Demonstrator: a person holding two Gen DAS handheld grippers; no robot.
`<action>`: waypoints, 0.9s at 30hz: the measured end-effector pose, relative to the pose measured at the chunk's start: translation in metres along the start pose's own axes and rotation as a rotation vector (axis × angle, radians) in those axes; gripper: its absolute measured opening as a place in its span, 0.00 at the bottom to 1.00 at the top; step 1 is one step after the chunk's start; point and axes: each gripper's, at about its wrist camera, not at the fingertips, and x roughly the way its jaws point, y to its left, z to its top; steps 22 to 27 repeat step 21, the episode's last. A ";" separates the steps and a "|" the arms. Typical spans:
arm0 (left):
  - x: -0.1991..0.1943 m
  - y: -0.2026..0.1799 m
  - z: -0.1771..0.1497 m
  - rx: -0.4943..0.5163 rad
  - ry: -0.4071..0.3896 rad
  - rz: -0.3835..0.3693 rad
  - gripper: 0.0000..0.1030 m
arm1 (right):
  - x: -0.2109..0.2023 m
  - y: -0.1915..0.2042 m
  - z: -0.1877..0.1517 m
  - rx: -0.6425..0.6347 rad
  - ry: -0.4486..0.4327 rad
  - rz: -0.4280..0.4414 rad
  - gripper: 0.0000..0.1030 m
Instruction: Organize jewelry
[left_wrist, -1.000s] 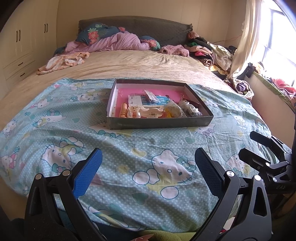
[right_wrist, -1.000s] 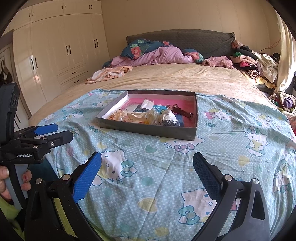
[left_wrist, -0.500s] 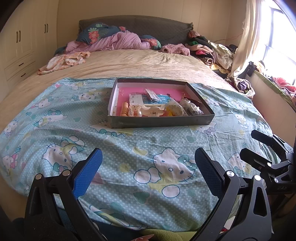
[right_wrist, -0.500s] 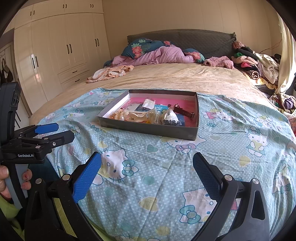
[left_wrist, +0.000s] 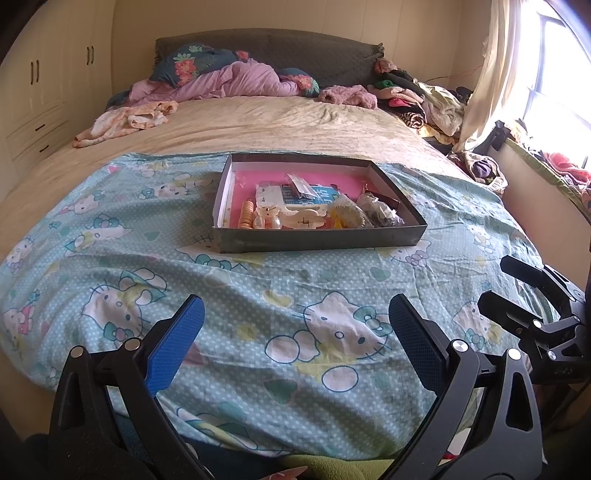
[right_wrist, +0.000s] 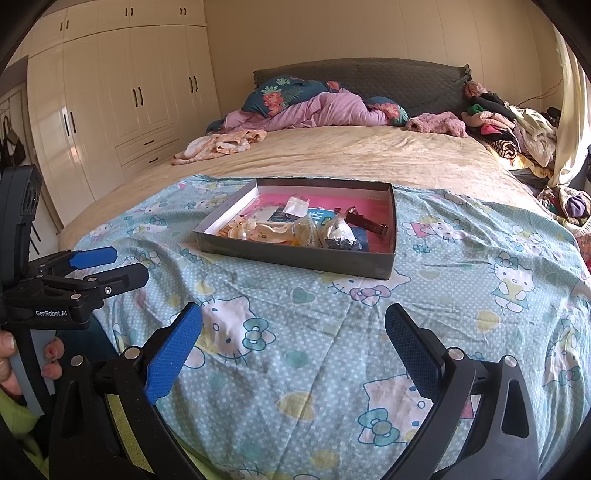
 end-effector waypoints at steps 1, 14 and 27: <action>0.000 0.001 -0.001 -0.002 0.002 -0.004 0.91 | 0.000 -0.001 0.000 0.001 -0.001 -0.001 0.96; 0.030 0.072 0.013 -0.180 0.058 0.164 0.91 | 0.007 -0.080 0.009 0.123 -0.017 -0.128 0.96; 0.106 0.208 0.053 -0.284 0.159 0.483 0.91 | 0.053 -0.236 0.022 0.293 0.057 -0.405 0.96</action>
